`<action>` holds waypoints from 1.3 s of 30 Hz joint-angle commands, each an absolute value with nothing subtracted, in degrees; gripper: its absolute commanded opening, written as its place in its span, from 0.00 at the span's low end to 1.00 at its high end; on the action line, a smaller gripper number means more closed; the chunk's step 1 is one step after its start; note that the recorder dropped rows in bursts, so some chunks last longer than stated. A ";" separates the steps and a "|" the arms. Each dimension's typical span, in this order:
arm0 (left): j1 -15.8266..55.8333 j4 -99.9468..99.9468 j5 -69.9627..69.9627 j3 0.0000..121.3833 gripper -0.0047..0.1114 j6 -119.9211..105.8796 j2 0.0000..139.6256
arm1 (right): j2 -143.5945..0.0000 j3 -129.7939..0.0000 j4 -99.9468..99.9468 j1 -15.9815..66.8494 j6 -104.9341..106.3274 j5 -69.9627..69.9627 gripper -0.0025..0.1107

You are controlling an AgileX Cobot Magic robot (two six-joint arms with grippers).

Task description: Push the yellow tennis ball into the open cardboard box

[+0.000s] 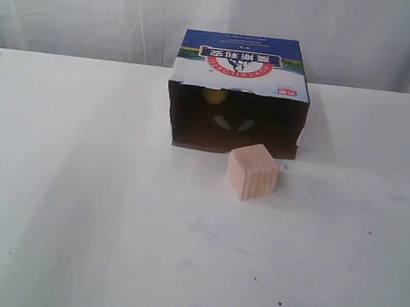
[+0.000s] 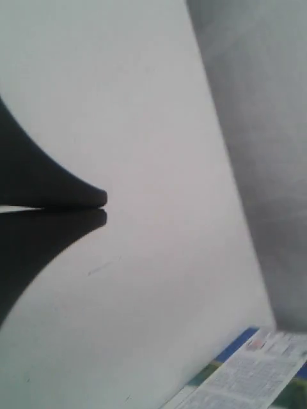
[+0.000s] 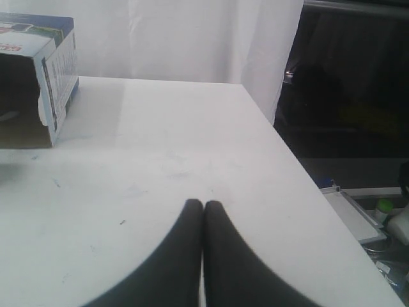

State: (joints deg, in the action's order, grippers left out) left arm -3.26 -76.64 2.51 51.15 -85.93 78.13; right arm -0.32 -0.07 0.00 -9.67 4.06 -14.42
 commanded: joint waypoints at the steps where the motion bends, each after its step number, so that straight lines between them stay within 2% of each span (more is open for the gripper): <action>1: -7.28 -80.72 -3.02 44.67 0.04 -83.96 61.55 | 0.00 0.00 0.00 -10.19 4.24 -13.64 0.02; 7: -7.28 -76.83 -8.64 32.58 0.04 -80.19 36.90 | 0.00 0.00 0.00 -10.19 4.24 -13.64 0.02; 8: -7.28 -67.71 -7.32 31.10 0.04 -70.76 34.27 | 0.00 0.00 0.00 -10.19 4.24 -13.64 0.02; 10: -7.28 -29.57 1.69 29.11 0.04 -35.39 28.84 | 0.00 0.00 0.00 -10.19 4.24 -13.64 0.02; 12: -7.28 -16.36 13.82 27.85 0.04 -24.82 26.65 | 0.00 0.00 0.00 -10.19 4.24 -13.64 0.02; 22: -7.28 -17.00 1.30 15.37 0.04 -17.96 20.68 | 0.00 0.00 0.00 -10.19 4.24 -13.77 0.02; 33: -2.86 -16.24 7.23 17.45 0.04 -15.04 9.86 | 0.00 0.00 0.00 -10.19 4.24 -13.66 0.02; 39: -2.89 -16.24 18.88 17.10 0.04 -12.58 9.01 | 0.00 0.00 0.00 -10.19 4.24 -13.66 0.02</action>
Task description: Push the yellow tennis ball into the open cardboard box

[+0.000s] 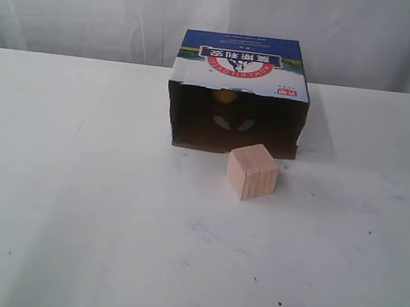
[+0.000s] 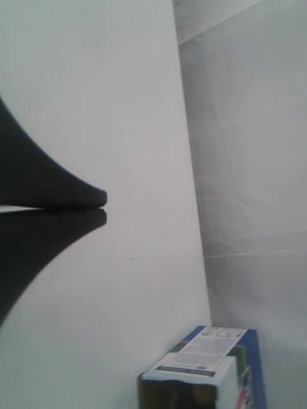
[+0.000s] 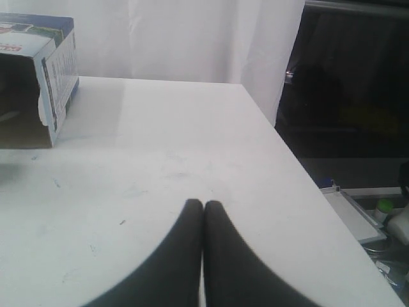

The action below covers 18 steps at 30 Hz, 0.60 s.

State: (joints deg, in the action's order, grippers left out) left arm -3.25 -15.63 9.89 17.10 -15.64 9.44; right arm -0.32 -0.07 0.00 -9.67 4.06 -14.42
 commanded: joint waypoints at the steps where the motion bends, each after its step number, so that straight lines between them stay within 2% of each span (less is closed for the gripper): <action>1: -2.89 -16.24 21.00 16.88 0.04 -11.00 9.01 | 0.00 0.00 0.00 -10.19 4.24 -13.66 0.02; 5: -2.89 -16.00 22.49 13.52 0.04 -7.48 9.13 | 0.00 0.00 0.00 -10.19 4.24 -13.66 0.02; 16: -2.89 -11.60 9.36 0.00 0.04 -6.85 7.29 | 0.00 0.00 0.00 -10.19 4.24 -13.66 0.02; 18: -2.89 -9.74 14.85 0.00 0.04 -6.04 4.92 | 0.00 0.00 0.00 -10.19 4.24 -13.66 0.02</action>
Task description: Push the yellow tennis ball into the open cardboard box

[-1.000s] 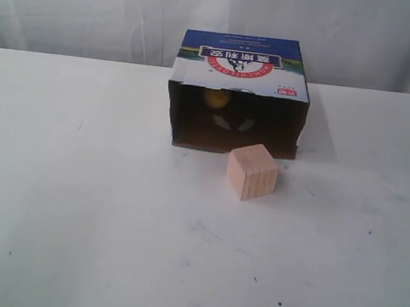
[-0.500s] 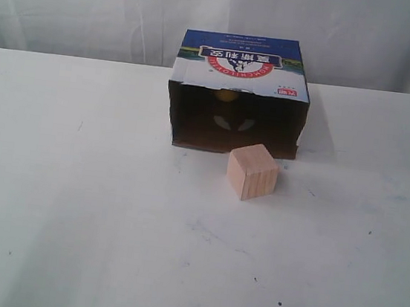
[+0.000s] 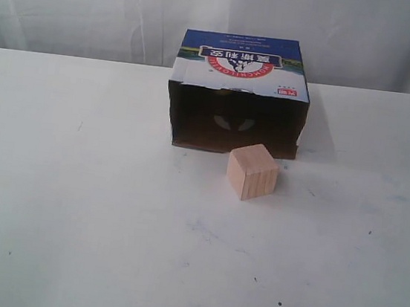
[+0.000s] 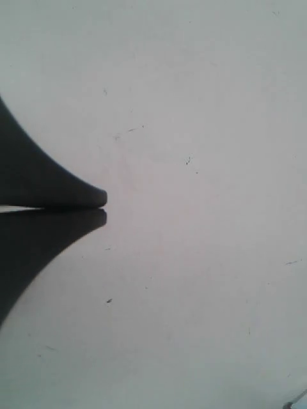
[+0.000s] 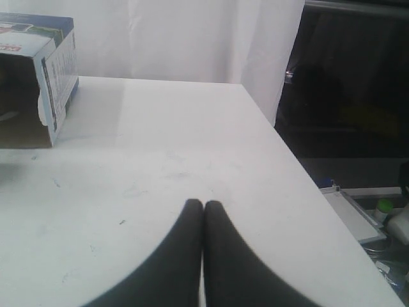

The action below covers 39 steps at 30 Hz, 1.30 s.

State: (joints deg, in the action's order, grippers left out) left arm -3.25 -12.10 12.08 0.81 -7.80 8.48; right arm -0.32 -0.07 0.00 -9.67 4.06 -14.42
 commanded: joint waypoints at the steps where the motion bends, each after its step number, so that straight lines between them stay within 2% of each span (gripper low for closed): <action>1: -2.89 -9.21 14.72 0.00 0.04 -6.03 3.97 | 0.00 0.00 0.00 -10.19 4.24 -13.66 0.02; 5: -2.89 -7.65 14.61 0.00 0.04 -6.03 0.00 | 0.00 0.00 0.00 -10.19 4.24 -13.66 0.02; 26: -2.89 -6.76 14.87 0.00 0.04 -6.14 0.00 | 0.00 0.00 0.00 -10.19 4.24 -13.66 0.02; 29: -2.89 -6.76 19.11 0.00 0.04 -6.28 0.00 | 0.00 0.00 0.00 -10.19 4.26 -19.93 0.02; 39: -2.89 -6.76 19.76 0.00 0.04 -6.28 0.00 | 0.00 0.00 0.00 -10.19 4.26 -20.06 0.02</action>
